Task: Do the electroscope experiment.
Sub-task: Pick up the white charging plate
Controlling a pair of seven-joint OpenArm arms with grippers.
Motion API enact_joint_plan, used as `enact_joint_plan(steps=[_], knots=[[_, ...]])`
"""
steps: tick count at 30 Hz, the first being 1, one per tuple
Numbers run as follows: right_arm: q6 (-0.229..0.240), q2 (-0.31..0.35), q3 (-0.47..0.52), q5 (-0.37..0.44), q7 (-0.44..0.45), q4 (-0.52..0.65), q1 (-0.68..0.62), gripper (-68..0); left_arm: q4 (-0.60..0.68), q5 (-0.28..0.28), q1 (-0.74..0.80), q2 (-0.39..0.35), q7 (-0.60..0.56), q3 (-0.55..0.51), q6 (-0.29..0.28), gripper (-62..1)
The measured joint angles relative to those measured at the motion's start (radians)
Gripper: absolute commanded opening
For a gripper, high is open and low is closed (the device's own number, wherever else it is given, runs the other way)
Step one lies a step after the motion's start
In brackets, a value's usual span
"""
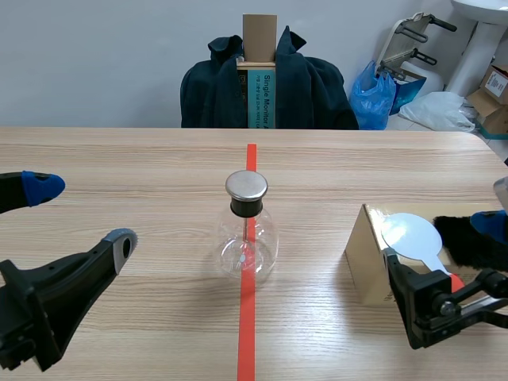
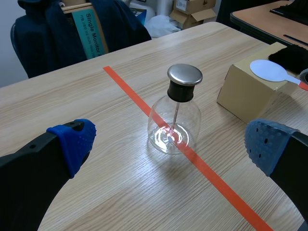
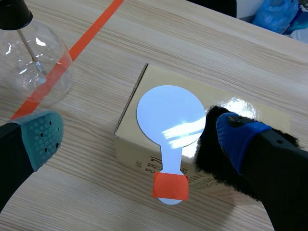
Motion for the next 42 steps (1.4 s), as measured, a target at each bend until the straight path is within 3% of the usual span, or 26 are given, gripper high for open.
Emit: enact_joint_plan(steps=[2,42], knots=[[0.022,0.001,-0.001,0.022,0.012,0.0,0.0,0.4,0.0,0.0,0.0,0.0,0.0,0.0,0.0,1.4],[0.019,0.001,-0.001,0.022,0.047,0.0,0.0,0.4,0.0,0.007,0.0,0.0,0.0,0.0,0.0,1.4]])
